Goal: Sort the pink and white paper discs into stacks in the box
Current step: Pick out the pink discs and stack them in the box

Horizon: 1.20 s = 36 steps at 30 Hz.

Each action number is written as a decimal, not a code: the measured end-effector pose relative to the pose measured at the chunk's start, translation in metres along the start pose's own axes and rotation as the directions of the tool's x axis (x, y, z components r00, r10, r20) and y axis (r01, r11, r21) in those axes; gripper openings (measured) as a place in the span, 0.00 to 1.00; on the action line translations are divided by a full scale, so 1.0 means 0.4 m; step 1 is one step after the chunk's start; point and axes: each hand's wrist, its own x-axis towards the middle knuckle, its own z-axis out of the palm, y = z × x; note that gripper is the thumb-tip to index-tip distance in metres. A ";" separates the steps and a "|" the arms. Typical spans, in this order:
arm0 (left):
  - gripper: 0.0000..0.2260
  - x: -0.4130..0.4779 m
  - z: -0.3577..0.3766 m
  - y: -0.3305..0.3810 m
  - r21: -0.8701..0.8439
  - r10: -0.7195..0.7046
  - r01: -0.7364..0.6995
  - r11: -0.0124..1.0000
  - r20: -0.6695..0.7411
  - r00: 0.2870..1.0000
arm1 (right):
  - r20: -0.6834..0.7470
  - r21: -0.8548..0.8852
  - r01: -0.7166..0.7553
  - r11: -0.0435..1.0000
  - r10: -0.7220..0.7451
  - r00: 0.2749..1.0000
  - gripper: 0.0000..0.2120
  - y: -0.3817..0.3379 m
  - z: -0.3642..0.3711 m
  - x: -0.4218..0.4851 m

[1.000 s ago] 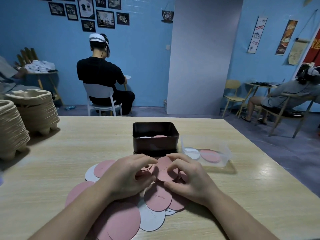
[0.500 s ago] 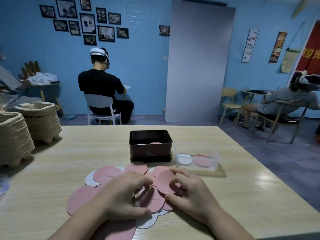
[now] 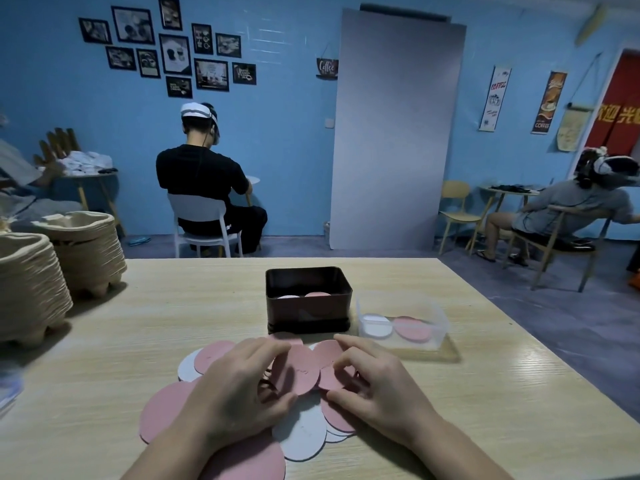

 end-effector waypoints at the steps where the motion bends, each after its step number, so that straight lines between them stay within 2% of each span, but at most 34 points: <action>1: 0.26 -0.001 0.000 -0.002 -0.007 -0.004 0.004 1.000 0.004 1.000 | 0.010 0.012 0.006 1.000 -0.006 1.000 0.15 -0.007 0.006 0.008; 7: 0.20 0.005 0.005 0.002 -0.055 0.064 -0.065 0.996 -0.017 0.998 | 0.038 0.063 0.016 0.998 -0.019 0.999 0.21 -0.031 0.033 0.038; 9: 0.20 0.006 0.012 -0.001 -0.062 0.084 -0.085 0.994 -0.019 0.996 | 0.058 0.067 0.033 0.997 -0.037 0.998 0.22 -0.031 0.042 0.039; 16: 0.17 0.014 0.038 -0.009 -0.025 0.200 -0.201 0.979 -0.044 0.979 | 0.059 0.065 0.129 0.990 -0.132 0.989 0.17 -0.028 0.052 0.033; 20: 0.22 0.004 0.033 -0.020 -0.041 0.164 -0.167 0.985 -0.054 0.985 | -0.013 0.067 0.147 0.987 -0.146 0.989 0.15 -0.035 0.040 0.026; 25: 0.10 0.003 0.033 -0.024 -0.108 0.168 -0.172 0.979 -0.046 0.985 | -0.063 0.116 0.138 0.984 -0.131 0.989 0.14 -0.040 0.027 0.013; 29: 0.04 0.007 0.037 -0.017 -0.112 0.205 -0.209 0.972 -0.049 0.978 | -0.037 0.070 0.129 0.989 -0.127 0.991 0.13 -0.046 0.032 0.013; 36: 0.05 0.014 0.040 -0.023 -0.118 0.218 -0.222 0.968 -0.048 0.975 | 0.043 -0.012 0.129 0.992 -0.128 0.991 0.15 -0.052 0.036 0.019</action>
